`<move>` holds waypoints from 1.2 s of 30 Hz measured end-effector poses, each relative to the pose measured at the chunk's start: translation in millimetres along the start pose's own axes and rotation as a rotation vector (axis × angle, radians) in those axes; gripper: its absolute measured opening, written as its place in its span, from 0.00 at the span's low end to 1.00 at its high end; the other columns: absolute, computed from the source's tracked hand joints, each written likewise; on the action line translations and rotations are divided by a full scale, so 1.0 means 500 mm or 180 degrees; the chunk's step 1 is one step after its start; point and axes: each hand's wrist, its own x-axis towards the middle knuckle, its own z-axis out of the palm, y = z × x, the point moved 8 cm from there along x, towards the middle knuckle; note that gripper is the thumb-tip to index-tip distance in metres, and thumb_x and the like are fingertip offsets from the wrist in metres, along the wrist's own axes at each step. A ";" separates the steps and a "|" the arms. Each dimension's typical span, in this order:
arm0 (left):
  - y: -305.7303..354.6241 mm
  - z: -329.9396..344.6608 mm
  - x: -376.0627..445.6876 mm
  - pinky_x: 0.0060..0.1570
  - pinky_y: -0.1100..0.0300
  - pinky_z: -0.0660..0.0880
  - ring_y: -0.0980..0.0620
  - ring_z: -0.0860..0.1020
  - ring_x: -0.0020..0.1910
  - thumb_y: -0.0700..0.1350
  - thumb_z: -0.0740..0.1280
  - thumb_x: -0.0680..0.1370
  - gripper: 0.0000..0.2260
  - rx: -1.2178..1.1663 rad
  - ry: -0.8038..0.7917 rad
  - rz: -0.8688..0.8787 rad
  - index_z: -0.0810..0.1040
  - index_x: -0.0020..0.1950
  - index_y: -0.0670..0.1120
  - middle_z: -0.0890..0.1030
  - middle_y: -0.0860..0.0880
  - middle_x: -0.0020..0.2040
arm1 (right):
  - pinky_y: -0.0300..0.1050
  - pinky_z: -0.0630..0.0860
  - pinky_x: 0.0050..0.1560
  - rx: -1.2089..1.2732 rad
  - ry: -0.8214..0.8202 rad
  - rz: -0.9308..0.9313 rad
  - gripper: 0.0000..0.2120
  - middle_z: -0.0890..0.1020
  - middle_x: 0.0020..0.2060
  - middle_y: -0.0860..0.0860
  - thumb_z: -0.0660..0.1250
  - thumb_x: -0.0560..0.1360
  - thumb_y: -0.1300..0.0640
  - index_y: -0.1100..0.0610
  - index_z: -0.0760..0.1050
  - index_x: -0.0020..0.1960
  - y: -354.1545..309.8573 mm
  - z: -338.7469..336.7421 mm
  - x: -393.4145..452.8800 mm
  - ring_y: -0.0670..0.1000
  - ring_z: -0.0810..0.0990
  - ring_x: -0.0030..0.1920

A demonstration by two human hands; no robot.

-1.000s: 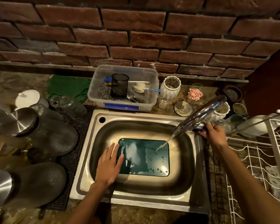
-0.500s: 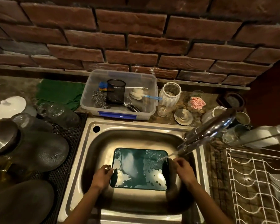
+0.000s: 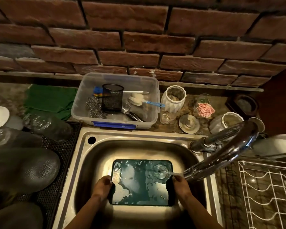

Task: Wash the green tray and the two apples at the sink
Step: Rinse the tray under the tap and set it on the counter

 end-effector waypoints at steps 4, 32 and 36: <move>0.032 0.006 -0.023 0.42 0.53 0.68 0.45 0.73 0.40 0.27 0.57 0.79 0.13 0.0093 -0.0004 0.0165 0.72 0.44 0.42 0.75 0.40 0.40 | 0.36 0.71 0.46 -0.0021 0.0190 0.0013 0.12 0.80 0.55 0.59 0.62 0.81 0.66 0.69 0.77 0.62 -0.014 -0.021 -0.003 0.58 0.80 0.56; 0.177 -0.099 -0.329 0.21 0.65 0.67 0.54 0.69 0.28 0.35 0.61 0.82 0.14 0.0365 -0.0747 0.0678 0.70 0.37 0.45 0.72 0.49 0.29 | 0.54 0.74 0.36 -0.0243 -0.0550 -0.0045 0.12 0.83 0.37 0.69 0.55 0.77 0.73 0.72 0.79 0.46 -0.110 -0.130 -0.209 0.64 0.81 0.39; 0.208 -0.125 -0.346 0.18 0.66 0.63 0.56 0.65 0.19 0.33 0.60 0.82 0.17 0.0165 -0.0855 0.0772 0.67 0.35 0.45 0.68 0.52 0.22 | 0.55 0.80 0.42 -0.0069 -0.0597 0.0111 0.13 0.83 0.48 0.72 0.54 0.79 0.75 0.75 0.77 0.53 -0.096 -0.094 -0.229 0.64 0.83 0.39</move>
